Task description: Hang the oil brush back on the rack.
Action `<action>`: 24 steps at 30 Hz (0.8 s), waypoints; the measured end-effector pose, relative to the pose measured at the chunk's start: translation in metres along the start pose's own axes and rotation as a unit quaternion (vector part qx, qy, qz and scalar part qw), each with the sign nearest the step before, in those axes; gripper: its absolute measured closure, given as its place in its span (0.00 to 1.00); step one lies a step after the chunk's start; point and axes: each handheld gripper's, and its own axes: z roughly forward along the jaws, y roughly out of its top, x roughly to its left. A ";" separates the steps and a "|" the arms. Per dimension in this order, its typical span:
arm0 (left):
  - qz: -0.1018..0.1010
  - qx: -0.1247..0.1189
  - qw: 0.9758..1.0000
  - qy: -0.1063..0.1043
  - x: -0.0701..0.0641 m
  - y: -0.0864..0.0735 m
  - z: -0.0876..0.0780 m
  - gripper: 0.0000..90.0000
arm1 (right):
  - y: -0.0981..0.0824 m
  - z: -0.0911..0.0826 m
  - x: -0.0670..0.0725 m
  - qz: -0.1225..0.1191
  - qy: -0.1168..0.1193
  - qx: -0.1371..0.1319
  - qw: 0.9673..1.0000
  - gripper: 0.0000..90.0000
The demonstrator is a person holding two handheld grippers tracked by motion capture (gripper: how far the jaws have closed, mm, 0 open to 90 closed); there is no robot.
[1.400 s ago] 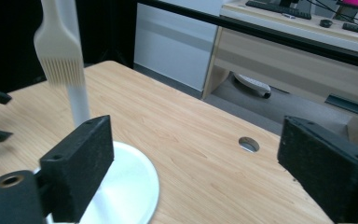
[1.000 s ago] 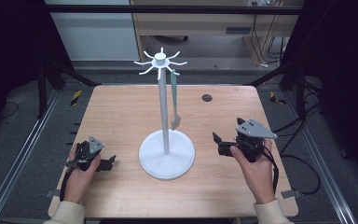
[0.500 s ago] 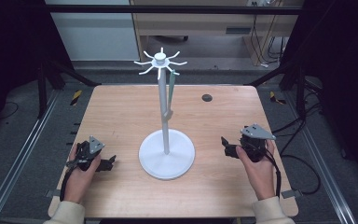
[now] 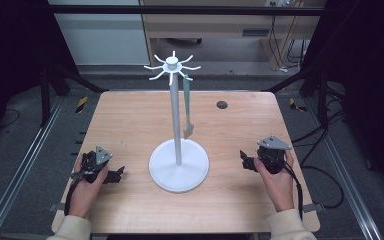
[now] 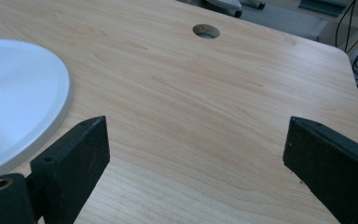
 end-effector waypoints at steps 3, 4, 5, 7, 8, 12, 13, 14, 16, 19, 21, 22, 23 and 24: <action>0.000 -0.001 1.000 0.000 0.000 0.000 0.000 0.03 | -0.004 0.007 0.000 0.002 0.003 0.014 1.000 0.09; 0.000 -0.001 1.000 0.000 0.000 0.000 0.000 0.03 | -0.004 0.007 0.000 0.002 0.003 0.014 1.000 0.09; 0.000 -0.001 1.000 0.000 0.000 0.000 0.000 0.03 | -0.005 0.009 0.000 -0.001 0.005 0.015 1.000 0.09; 0.000 -0.001 1.000 0.000 0.000 0.000 0.000 0.03 | -0.009 0.011 0.001 0.001 0.000 0.013 1.000 0.11; 0.000 -0.001 1.000 0.000 0.000 0.000 0.000 0.03 | -0.011 0.013 0.001 0.002 0.001 0.017 1.000 0.10; 0.000 -0.001 1.000 0.000 0.000 0.000 0.000 0.03 | -0.016 0.017 -0.001 0.005 0.005 0.030 1.000 0.10; 0.000 -0.001 1.000 0.000 0.000 0.000 0.000 0.03 | -0.017 0.018 -0.001 0.006 0.006 0.032 0.999 0.10; 0.000 -0.001 1.000 0.000 0.000 0.000 0.000 0.03 | -0.017 0.019 -0.001 0.005 0.008 0.033 0.999 0.10; 0.001 -0.001 1.000 0.000 0.000 0.000 0.000 0.03 | -0.018 0.020 -0.001 0.004 0.009 0.033 0.999 0.10; 0.001 -0.002 1.000 0.000 0.000 0.000 0.000 0.03 | -0.020 0.025 0.001 0.005 0.017 0.040 0.999 0.10; 0.000 -0.002 1.000 0.000 0.000 0.000 0.000 0.03 | -0.021 0.026 0.002 0.013 0.023 0.044 0.999 0.10; 0.001 -0.002 1.000 -0.001 -0.001 0.001 0.000 0.03 | -0.022 0.027 0.002 0.014 0.025 0.044 0.999 0.10; 0.001 -0.002 1.000 -0.001 -0.001 0.001 0.000 0.03 | -0.023 0.028 0.002 0.014 0.028 0.044 0.999 0.10; 0.001 -0.002 1.000 -0.001 -0.001 0.001 0.000 0.03 | -0.023 0.028 0.003 0.015 0.030 0.046 0.998 0.10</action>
